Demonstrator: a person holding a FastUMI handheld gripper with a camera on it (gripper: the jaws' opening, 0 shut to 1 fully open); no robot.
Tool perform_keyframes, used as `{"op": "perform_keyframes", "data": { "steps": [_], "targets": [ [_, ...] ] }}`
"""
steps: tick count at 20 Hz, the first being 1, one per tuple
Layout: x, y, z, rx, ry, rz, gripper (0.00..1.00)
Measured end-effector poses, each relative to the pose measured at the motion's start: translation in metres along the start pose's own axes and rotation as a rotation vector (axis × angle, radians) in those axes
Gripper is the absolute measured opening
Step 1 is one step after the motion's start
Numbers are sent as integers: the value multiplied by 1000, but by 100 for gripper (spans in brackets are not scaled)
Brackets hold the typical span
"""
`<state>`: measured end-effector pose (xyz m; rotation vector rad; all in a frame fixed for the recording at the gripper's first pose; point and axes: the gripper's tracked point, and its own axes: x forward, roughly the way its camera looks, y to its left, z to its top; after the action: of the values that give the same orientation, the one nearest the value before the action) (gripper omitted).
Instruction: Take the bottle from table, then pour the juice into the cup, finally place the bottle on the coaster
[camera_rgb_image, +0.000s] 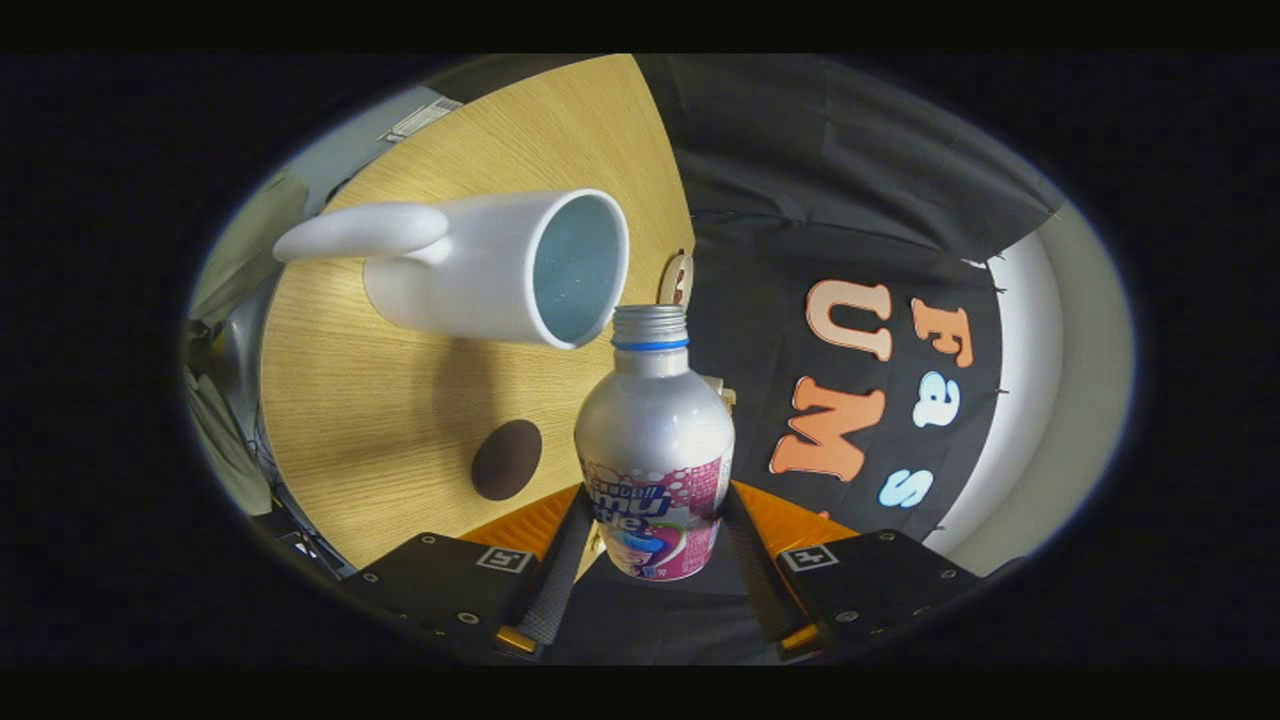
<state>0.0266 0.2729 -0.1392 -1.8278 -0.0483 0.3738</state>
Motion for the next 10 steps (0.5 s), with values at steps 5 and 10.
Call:
{"op": "perform_keyframes", "data": {
  "steps": [5,10],
  "targets": [
    [-1,-3,2,-45,-2,2,75],
    [-2,-5,0,-59,11,-1,75]
  ]
}}
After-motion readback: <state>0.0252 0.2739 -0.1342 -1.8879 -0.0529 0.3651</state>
